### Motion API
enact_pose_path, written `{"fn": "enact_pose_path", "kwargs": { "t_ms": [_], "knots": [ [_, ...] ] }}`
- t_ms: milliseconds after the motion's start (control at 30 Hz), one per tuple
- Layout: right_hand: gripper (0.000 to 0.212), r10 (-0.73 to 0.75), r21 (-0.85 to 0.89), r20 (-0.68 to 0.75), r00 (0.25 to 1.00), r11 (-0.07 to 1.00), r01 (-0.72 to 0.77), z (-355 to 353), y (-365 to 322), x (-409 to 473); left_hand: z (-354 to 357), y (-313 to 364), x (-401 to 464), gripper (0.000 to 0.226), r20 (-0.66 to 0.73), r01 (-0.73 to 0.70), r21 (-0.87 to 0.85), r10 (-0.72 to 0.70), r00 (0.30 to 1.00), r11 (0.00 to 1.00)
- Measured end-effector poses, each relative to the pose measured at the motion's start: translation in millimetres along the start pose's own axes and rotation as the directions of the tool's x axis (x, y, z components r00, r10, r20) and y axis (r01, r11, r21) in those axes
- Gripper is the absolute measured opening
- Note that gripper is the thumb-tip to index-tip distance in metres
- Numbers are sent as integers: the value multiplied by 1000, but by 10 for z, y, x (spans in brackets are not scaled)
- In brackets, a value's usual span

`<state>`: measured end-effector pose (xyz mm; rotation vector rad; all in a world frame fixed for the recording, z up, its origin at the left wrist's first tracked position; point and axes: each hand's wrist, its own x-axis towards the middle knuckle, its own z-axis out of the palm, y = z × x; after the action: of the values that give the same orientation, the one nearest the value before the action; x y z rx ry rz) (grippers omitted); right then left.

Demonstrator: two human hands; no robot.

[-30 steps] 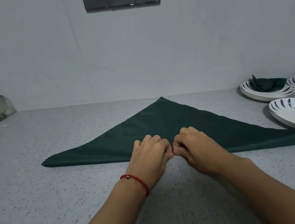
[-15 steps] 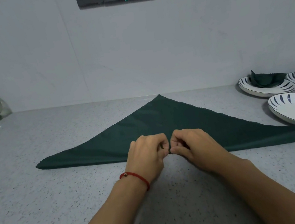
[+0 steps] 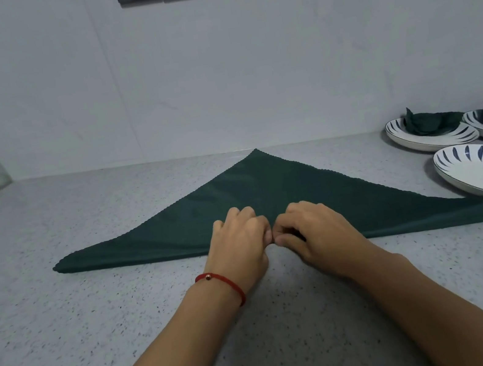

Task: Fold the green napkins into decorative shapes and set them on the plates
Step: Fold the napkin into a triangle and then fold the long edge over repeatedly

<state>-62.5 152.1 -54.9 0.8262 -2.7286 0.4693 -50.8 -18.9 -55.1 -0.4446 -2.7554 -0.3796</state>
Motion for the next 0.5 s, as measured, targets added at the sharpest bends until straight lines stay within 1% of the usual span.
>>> {"fn": "enact_pose_path", "kwargs": {
  "t_ms": [67, 133, 233, 300, 333, 367, 433, 500],
  "knots": [
    [19, 26, -19, 14, 1000, 999, -25, 15, -18, 28, 7, 11, -21, 17, -20, -15, 57, 16, 1000, 998],
    [22, 84, -21, 47, 995, 996, -83, 21, -47, 70, 8, 9, -65, 17, -59, -51, 117, 58, 997, 992],
    [29, 169, -1, 91, 981, 986, -170, -10, -71, 130, 15, 30, -88, 12, -78, -86, 159, 100, 992, 984],
    [30, 204, 29, 103, 974, 978, -208, -11, -71, 129, 21, 61, -70, 25, -85, -65, 143, 78, 993, 988],
    [27, 213, 56, 90, 973, 974, -219, -12, -66, 116, 37, 76, -58, 26, -76, -46, 118, 55, 996, 992],
    [24, 213, 74, 58, 975, 973, -217, -10, -63, 91, 60, 79, -49, 23, -89, -27, 105, 36, 995, 994],
    [17, 172, 49, -16, 985, 984, -171, -21, -76, 21, 72, 68, -23, 18, -76, 18, 58, -14, 997, 998],
    [10, 91, -14, -18, 996, 996, -91, -45, -95, -21, 53, 51, -4, 18, -50, 37, 67, -34, 998, 997]
  ]
}}
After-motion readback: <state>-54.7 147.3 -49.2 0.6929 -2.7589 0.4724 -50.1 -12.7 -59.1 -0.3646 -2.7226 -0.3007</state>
